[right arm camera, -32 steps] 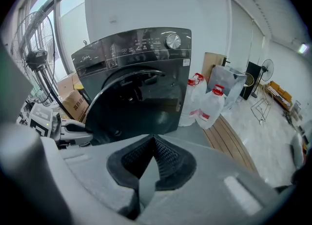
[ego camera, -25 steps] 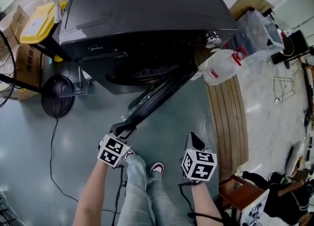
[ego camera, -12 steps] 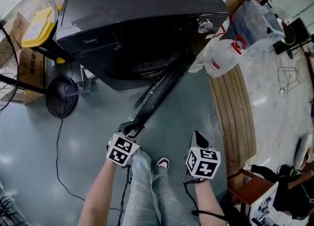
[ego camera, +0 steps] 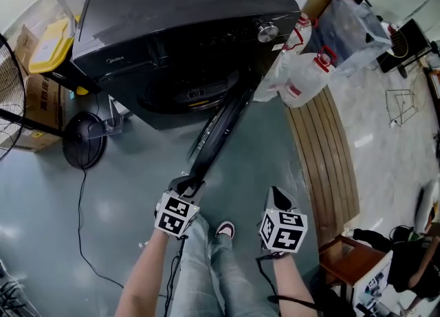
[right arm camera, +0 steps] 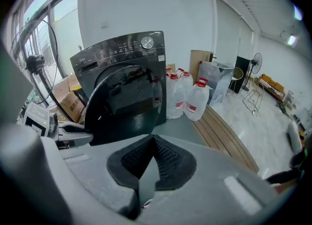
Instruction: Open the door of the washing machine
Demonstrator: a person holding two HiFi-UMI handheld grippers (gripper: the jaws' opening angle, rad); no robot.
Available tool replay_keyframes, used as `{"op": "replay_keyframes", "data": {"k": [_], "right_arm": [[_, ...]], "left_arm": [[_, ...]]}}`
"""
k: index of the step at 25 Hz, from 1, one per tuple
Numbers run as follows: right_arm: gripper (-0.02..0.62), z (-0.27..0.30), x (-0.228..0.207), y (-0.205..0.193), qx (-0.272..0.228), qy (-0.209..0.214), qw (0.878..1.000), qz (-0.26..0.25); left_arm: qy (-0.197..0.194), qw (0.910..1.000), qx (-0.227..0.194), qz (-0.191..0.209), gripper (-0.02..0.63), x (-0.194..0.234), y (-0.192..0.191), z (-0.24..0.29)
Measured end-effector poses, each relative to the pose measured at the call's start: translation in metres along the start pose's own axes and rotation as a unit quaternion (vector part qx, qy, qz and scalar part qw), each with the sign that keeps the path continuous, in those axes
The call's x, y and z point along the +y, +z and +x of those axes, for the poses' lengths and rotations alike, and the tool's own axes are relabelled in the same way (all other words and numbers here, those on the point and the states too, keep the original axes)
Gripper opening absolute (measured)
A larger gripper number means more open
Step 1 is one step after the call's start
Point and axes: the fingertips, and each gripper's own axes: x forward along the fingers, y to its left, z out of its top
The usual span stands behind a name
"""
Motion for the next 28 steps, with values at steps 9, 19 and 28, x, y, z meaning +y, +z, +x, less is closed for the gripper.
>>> {"op": "replay_keyframes", "data": {"k": [9,19,28], "right_arm": [[0.005,-0.014,-0.024,-0.02,-0.001,-0.01,1.0,0.023],[0.005,-0.029,-0.051,-0.037,-0.003,-0.024,0.998,0.049],[0.005,-0.036,-0.067,-0.05,-0.004,-0.032,0.997,0.073]], "left_arm": [[-0.004,1.0,0.007,-0.001,0.087,-0.031,0.0,0.009],[0.006,0.9998,0.02,-0.007,0.089,-0.057,0.001,0.016],[-0.016,0.9994,0.031,-0.001,0.095,-0.081,0.002,0.026]]}}
